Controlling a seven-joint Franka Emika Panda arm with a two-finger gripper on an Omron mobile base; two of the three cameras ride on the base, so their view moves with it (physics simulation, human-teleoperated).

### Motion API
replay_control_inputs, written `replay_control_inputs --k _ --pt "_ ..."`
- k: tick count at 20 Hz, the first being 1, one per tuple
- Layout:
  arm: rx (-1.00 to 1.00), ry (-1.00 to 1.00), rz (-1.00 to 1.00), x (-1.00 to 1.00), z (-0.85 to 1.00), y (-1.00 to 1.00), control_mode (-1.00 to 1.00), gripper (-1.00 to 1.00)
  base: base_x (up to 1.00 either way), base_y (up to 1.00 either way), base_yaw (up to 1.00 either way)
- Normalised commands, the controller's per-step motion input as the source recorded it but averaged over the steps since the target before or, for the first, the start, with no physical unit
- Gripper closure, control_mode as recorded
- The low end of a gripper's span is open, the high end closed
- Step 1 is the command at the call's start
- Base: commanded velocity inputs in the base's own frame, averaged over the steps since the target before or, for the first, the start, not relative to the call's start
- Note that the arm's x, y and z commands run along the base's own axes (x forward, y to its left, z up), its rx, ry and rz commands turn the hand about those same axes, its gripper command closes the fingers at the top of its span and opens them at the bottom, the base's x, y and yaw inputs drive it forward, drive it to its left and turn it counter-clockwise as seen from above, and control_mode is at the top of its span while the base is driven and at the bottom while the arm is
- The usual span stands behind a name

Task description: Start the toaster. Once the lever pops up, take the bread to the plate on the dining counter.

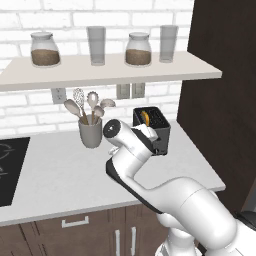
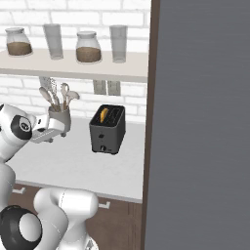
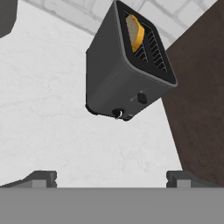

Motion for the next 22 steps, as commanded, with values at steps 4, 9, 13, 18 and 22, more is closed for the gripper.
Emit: replay_control_inputs --k 4,9,13,18,22 --pt "0.0 0.0 0.0 0.0 0.0 0.0 -1.0 -1.0 0.0 0.0 0.0" --pt "0.0 0.0 0.0 0.0 0.0 0.0 -1.0 -1.0 0.0 0.0 0.0" --pt "0.0 0.0 0.0 0.0 0.0 0.0 -1.0 -1.0 0.0 0.0 0.0" --pt "0.0 0.0 0.0 0.0 0.0 0.0 -1.0 -1.0 0.0 0.0 0.0" --pt "0.0 0.0 0.0 0.0 0.0 0.0 -1.0 -1.0 0.0 0.0 0.0"
